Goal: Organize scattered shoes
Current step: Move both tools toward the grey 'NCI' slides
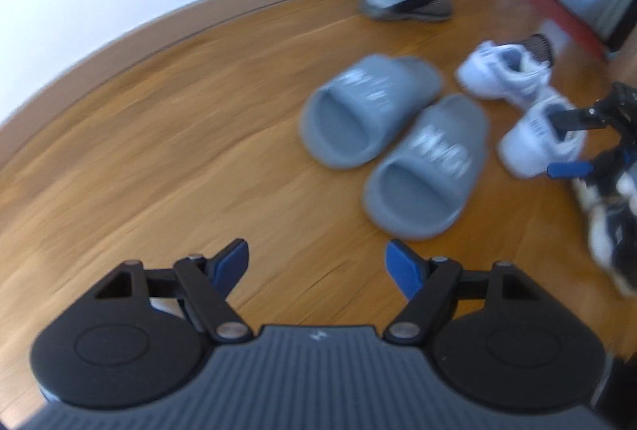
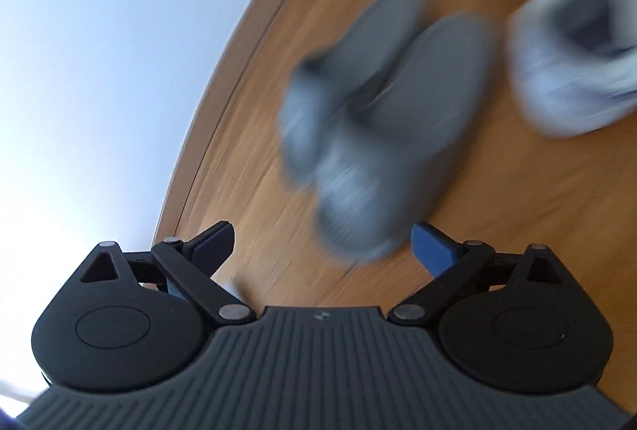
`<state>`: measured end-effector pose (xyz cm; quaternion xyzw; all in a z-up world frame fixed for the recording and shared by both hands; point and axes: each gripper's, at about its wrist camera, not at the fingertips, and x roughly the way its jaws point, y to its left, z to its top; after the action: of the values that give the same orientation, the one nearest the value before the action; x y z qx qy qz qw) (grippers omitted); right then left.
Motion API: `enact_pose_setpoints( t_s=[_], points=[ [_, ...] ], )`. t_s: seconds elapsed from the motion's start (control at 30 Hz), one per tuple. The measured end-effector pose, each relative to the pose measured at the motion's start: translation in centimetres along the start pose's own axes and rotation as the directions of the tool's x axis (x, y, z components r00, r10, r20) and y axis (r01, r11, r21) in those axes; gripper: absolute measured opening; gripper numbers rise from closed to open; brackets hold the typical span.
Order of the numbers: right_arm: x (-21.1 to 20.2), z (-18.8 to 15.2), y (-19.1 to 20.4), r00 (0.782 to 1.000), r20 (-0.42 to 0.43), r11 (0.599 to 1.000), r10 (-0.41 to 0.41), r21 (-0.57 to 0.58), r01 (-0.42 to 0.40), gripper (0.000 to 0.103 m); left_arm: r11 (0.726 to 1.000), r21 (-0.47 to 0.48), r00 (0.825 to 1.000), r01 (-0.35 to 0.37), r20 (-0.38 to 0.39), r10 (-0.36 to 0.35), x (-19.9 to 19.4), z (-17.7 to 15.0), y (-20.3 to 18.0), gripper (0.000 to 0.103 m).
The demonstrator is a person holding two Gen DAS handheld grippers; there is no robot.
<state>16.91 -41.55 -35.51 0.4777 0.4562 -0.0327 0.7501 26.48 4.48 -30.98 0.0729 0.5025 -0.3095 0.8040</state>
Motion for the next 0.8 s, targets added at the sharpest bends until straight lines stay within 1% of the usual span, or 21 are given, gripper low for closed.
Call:
enact_pose_setpoints(
  t_s=[0.03,0.1,0.13,0.2,0.23,0.3,0.33,0.37,0.4,0.47,0.5,0.53,0.57,0.6,0.63,0.67,0.7,0.73,0.8],
  points=[
    [-1.3,0.8,-1.2,0.999,0.047,0.999,-0.02,0.031,0.019,0.097,0.999,-0.016,1.0,0.03,0.005,-0.03,1.6,0.4,-1.0,0.075],
    [-3.1,1.7,-2.7,0.992,0.117,0.997,-0.046,0.07,0.038,0.097,0.996,-0.068,0.998,0.063,0.005,-0.063,4.1,0.7,-2.0,0.074],
    [-4.4,2.4,-3.7,0.986,0.157,0.995,-0.06,0.087,0.047,0.097,0.988,-0.129,0.997,0.083,0.01,-0.082,5.8,0.8,-2.6,0.073],
    [-6.1,3.2,-5.1,0.976,0.204,0.992,-0.076,0.112,0.054,0.097,0.97,-0.216,0.994,0.113,0.013,-0.113,7.9,0.6,-3.3,0.073],
    [-6.9,3.5,-5.6,0.971,0.225,0.991,-0.084,0.122,0.057,0.097,0.96,-0.245,0.99,0.136,0.007,-0.138,8.8,0.5,-3.8,0.072],
    [-8.3,3.9,-6.3,0.955,0.275,0.988,-0.108,0.141,0.071,0.097,0.948,-0.265,0.982,0.177,-0.01,-0.186,10.3,0.3,-4.8,0.072],
    [-9.2,4.6,-6.6,0.944,0.306,0.987,-0.121,0.143,0.08,0.097,0.941,-0.275,0.977,0.198,-0.017,-0.21,11.0,0.2,-5.4,0.068],
    [-9.7,4.9,-6.5,0.932,0.336,0.986,-0.133,0.142,0.089,0.097,0.94,-0.271,0.974,0.209,-0.026,-0.224,11.6,0.2,-5.9,0.064],
    [-10.5,5.3,-6.1,0.917,0.37,0.985,-0.148,0.143,0.101,0.097,0.942,-0.267,0.974,0.205,-0.038,-0.223,12.1,0.5,-6.3,0.06],
    [-12.8,7.2,-5.6,0.883,0.44,0.983,-0.164,0.145,0.11,0.097,0.942,-0.275,0.975,0.192,-0.057,-0.215,13.0,1.1,-7.1,0.058],
    [-13.9,8.0,-5.5,0.865,0.473,0.983,-0.168,0.146,0.111,0.098,0.939,-0.272,0.97,0.209,-0.063,-0.234,13.4,1.3,-7.6,0.056],
    [-14.7,8.7,-5.3,0.852,0.496,0.984,-0.166,0.145,0.107,0.099,0.935,-0.265,0.963,0.236,-0.069,-0.262,13.7,1.4,-8.2,0.055],
    [-15.2,9.2,-5.2,0.844,0.514,0.986,-0.154,0.14,0.094,0.1,0.93,-0.258,0.954,0.262,-0.076,-0.29,14.0,1.5,-8.8,0.055],
    [-15.5,9.7,-5.0,0.838,0.528,0.988,-0.14,0.133,0.082,0.1,0.932,-0.231,0.947,0.279,-0.098,-0.307,14.0,1.6,-9.7,0.056],
    [-15.6,9.9,-4.9,0.836,0.533,0.989,-0.13,0.125,0.074,0.101,0.938,-0.191,0.94,0.289,-0.131,-0.316,14.0,1.6,-10.8,0.057],
    [-15.3,9.9,-4.7,0.84,0.529,0.991,-0.12,0.117,0.068,0.102,0.943,-0.153,0.934,0.296,-0.16,-0.319,13.9,1.5,-11.6,0.058],
    [-14.9,9.9,-4.6,0.847,0.52,0.992,-0.111,0.108,0.064,0.102,0.949,-0.08,0.928,0.305,-0.199,-0.315,13.2,1.4,-12.4,0.06],
    [-14.4,9.9,-4.6,0.853,0.511,0.993,-0.102,0.099,0.059,0.102,0.951,-0.001,0.928,0.309,-0.216,-0.302,12.1,1.4,-12.7,0.065],
    [-13.5,9.8,-4.5,0.868,0.488,0.995,-0.091,0.088,0.055,0.102,0.944,0.131,0.941,0.301,-0.202,-0.272,10.0,1.4,-12.3,0.067]
  ],
)
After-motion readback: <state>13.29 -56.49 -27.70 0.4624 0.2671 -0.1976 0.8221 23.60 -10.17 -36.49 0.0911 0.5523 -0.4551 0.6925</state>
